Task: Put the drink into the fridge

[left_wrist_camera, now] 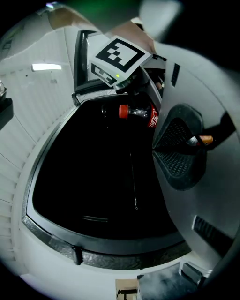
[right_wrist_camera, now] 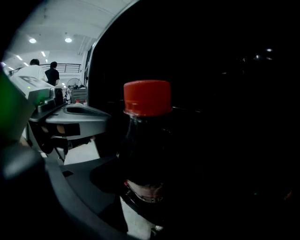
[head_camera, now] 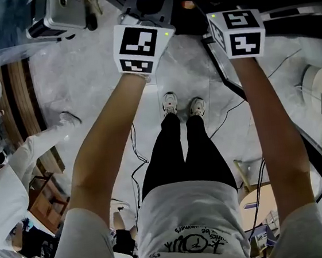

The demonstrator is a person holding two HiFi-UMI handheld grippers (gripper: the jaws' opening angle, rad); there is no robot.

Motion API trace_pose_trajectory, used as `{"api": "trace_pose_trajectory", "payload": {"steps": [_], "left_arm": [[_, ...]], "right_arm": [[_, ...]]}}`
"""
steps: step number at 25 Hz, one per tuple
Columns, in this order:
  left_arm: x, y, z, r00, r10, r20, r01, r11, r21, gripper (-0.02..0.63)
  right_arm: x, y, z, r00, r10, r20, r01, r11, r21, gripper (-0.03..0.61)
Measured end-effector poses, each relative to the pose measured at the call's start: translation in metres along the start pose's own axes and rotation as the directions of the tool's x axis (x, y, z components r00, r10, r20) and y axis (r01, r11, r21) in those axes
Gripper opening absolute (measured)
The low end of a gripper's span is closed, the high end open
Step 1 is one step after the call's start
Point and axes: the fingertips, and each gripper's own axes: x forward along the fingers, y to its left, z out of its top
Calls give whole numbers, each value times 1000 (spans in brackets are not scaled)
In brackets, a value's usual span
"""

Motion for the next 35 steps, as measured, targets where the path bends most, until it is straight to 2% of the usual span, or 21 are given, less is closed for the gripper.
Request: {"api": "trace_pose_trajectory", "payload": {"steps": [10,20,26,35], "left_arm": [[27,7,-21,999,3,-45,-4,1000,-18,23],[39,11,-45,994,7,-105,-8,1000,-10,23],[38,11,-53,993,1,-117,-2,1000,-11,23],[41,17,-57,991,16,-135,-20,999,-34,23]], "right_arm": [[32,-25,-21,999,-33,-25,34,999,41,311],[52,-28,-32,998,-37,-59,40,998,55,311],[61,-32,-42,995,-44,-88,49,997,57,311],[67,-39,-38,996,-46,-80,52,995,82,314]]}}
